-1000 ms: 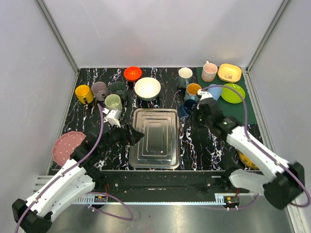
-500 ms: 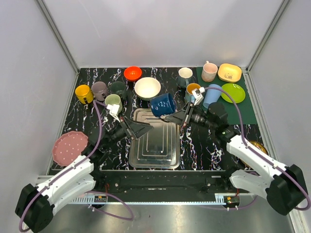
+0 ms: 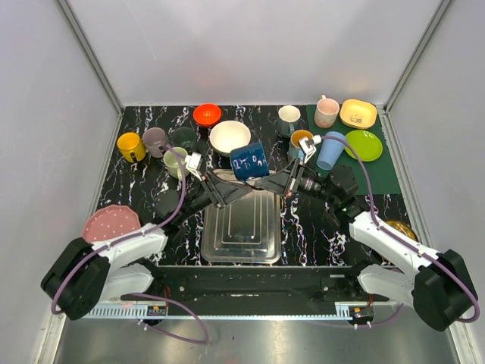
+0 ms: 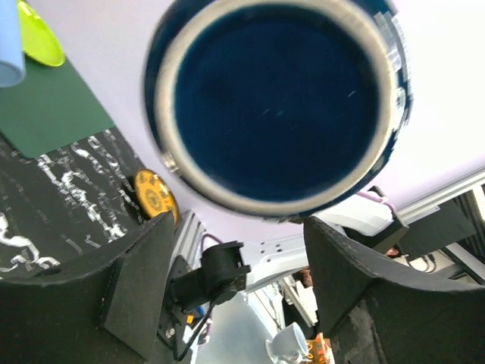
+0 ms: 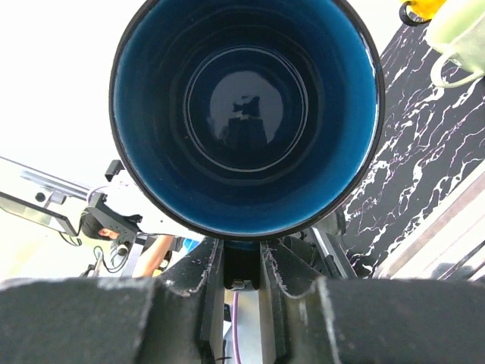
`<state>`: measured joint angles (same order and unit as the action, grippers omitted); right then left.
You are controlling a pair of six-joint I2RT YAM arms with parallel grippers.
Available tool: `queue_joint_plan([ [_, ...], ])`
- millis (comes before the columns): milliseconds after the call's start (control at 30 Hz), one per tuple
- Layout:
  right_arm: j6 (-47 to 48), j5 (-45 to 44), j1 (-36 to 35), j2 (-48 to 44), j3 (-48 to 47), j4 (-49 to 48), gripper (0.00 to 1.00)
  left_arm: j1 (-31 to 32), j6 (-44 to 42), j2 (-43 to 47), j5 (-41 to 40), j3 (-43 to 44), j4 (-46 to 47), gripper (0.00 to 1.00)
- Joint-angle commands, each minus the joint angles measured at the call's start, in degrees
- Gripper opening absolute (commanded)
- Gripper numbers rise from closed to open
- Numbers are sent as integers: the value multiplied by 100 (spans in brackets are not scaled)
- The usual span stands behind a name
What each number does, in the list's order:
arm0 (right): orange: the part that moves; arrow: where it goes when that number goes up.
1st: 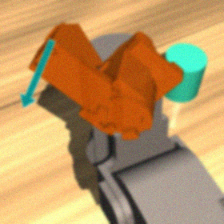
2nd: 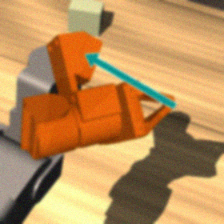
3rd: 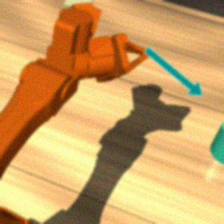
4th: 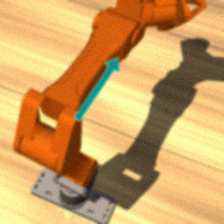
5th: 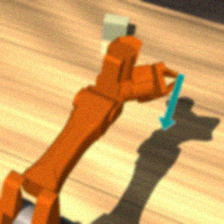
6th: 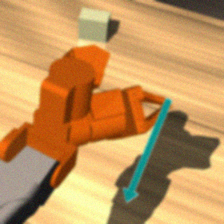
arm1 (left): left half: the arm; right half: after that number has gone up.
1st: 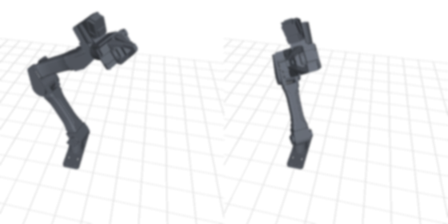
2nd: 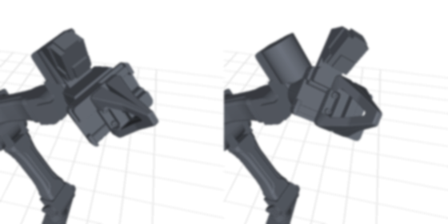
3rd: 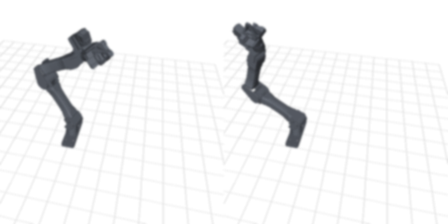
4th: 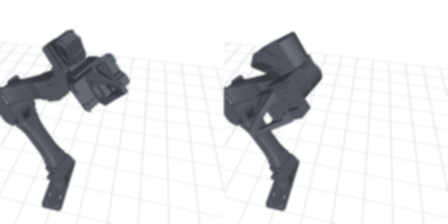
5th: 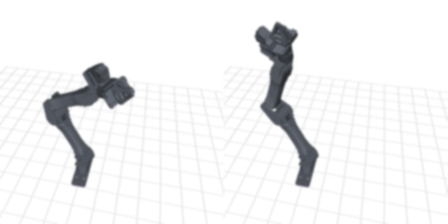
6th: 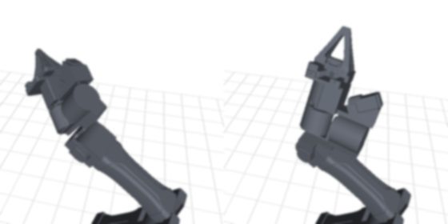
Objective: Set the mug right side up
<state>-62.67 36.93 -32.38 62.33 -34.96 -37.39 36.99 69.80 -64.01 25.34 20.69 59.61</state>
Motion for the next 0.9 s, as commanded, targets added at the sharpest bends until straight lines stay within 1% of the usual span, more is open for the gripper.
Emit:
queue_joint_plan([
  [0,1,104,-40,-168,-55,-762,0,133,218,-226,33,515,1254,70],
  [167,237,69,-40,-317,-20,-367,0,185,262,-296,-170,752,1351,65],
  [267,344,43,-40,-361,24,-199,0,255,148,-279,-301,849,1211,57],
  [300,352,43,-49,-370,42,-199,0,273,70,-270,-337,893,1141,51],
  [333,379,43,-49,-370,51,-190,0,273,34,-261,-363,911,1010,46],
  [400,484,-1,-119,-370,33,-59,0,291,7,-270,-477,911,973,42],
  [533,975,-229,-339,-458,15,512,0,308,78,-305,-723,928,1069,40],
  [600,1047,-256,-435,-432,16,574,0,309,86,-314,-881,972,1114,38],
  [667,1117,-282,-497,-414,33,645,0,309,69,-323,-934,1042,1070,32],
  [733,1222,-318,-541,-423,42,776,0,317,60,-349,-961,1148,1061,22],
  [767,1257,-318,-559,-432,33,838,0,317,69,-358,-987,1183,1061,7],
  [800,1284,-335,-576,-449,59,864,0,317,69,-384,-979,1227,1087,0],
  [867,1319,-335,-585,-528,121,926,0,317,78,-402,-909,1245,1122,0],
])
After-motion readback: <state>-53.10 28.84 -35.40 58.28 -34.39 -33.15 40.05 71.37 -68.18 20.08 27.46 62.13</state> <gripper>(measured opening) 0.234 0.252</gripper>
